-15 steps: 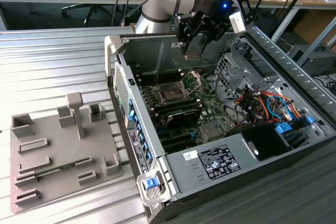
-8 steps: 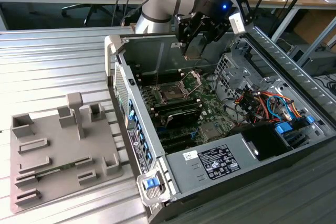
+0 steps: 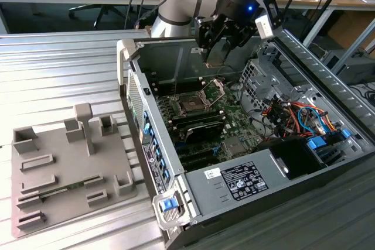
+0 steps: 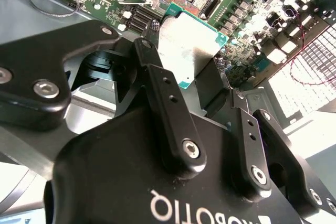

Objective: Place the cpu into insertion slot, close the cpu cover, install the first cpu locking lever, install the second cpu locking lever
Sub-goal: 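Place the cpu into insertion slot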

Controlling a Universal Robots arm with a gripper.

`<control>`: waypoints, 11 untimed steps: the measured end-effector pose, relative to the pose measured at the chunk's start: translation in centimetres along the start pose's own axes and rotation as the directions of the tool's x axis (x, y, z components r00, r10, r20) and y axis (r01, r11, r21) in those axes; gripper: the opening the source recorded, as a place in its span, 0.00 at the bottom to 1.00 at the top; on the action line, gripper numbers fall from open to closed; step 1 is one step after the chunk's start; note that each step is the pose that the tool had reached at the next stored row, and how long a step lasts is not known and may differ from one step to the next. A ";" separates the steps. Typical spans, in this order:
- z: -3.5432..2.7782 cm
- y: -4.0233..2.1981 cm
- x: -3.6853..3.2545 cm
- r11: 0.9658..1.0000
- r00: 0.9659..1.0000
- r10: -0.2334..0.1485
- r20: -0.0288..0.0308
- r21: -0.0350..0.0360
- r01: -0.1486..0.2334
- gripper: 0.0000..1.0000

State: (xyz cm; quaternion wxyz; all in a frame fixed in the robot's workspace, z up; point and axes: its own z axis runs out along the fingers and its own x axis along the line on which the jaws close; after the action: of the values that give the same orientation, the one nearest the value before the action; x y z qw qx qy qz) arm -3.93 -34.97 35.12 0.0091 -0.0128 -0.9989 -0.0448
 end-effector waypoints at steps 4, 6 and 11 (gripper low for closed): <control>0.10 -0.01 0.00 1.000 1.000 0.000 0.000 0.000 0.000 0.53; 0.16 -0.01 0.00 1.000 1.000 0.000 0.000 0.000 0.000 0.53; 0.31 -0.03 -0.01 1.000 1.000 0.000 0.000 0.000 0.000 0.53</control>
State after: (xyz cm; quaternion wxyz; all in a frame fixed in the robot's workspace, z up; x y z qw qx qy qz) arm -3.93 -34.97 34.81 0.0091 -0.0128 -0.9989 -0.0448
